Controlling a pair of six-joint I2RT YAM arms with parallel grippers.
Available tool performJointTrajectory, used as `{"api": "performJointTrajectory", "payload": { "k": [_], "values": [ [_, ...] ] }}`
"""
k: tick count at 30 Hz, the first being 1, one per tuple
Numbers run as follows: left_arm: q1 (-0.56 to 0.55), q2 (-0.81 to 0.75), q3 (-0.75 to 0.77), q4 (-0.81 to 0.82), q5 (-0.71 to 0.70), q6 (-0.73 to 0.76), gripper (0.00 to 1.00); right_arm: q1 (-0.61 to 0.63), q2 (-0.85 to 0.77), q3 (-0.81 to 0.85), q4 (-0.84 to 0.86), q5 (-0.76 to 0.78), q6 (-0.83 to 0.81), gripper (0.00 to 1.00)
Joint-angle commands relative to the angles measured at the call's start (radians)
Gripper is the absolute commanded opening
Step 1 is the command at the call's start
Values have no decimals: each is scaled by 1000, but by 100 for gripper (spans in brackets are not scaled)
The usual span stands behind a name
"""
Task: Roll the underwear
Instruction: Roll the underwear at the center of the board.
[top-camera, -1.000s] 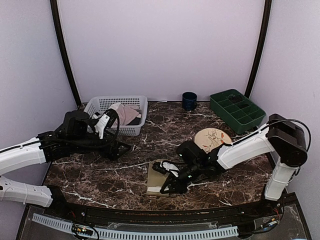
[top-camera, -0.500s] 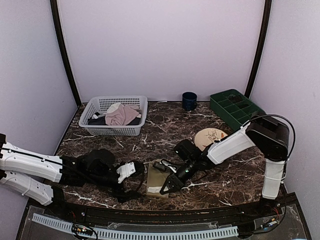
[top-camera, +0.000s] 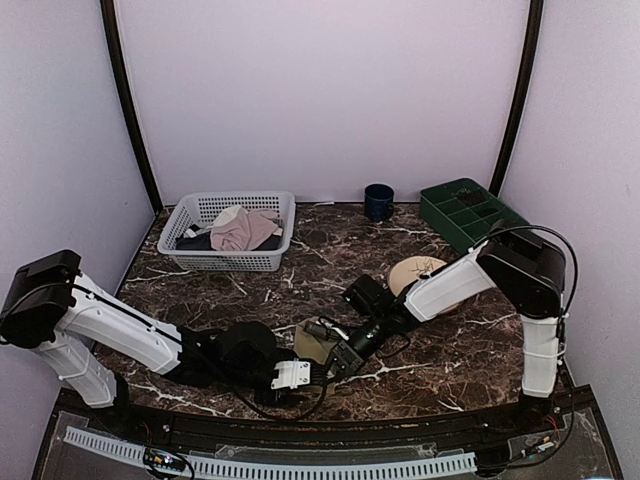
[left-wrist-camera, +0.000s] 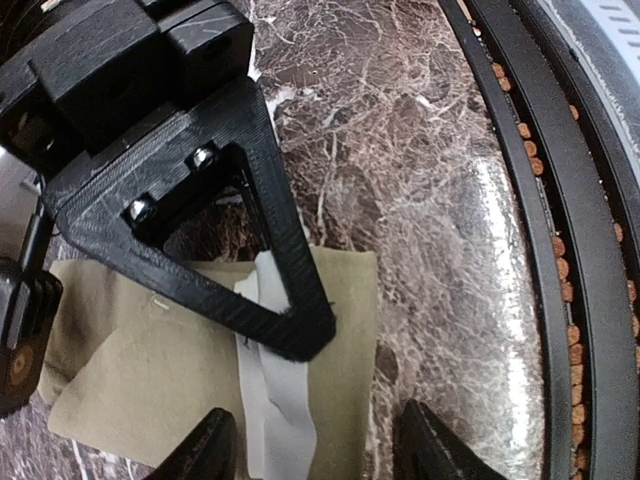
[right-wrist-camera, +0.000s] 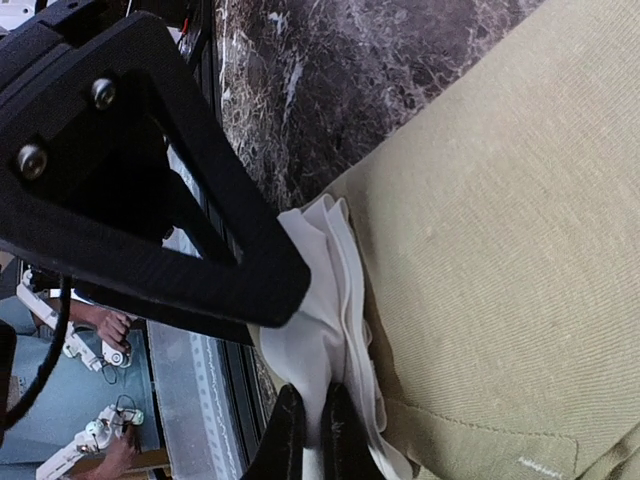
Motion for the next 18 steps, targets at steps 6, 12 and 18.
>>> {"api": "performJointTrajectory", "payload": {
  "k": [6,12,18],
  "values": [
    [-6,86,51,-10,17,60,38,-17,15,7,-33,15,-1,1],
    [10,92,79,-106,114,-60,16,-30,-101,-37,-18,131,-25,25],
    [86,98,103,-160,353,-188,4,-30,-321,-197,42,329,-94,64]
  ]
}}
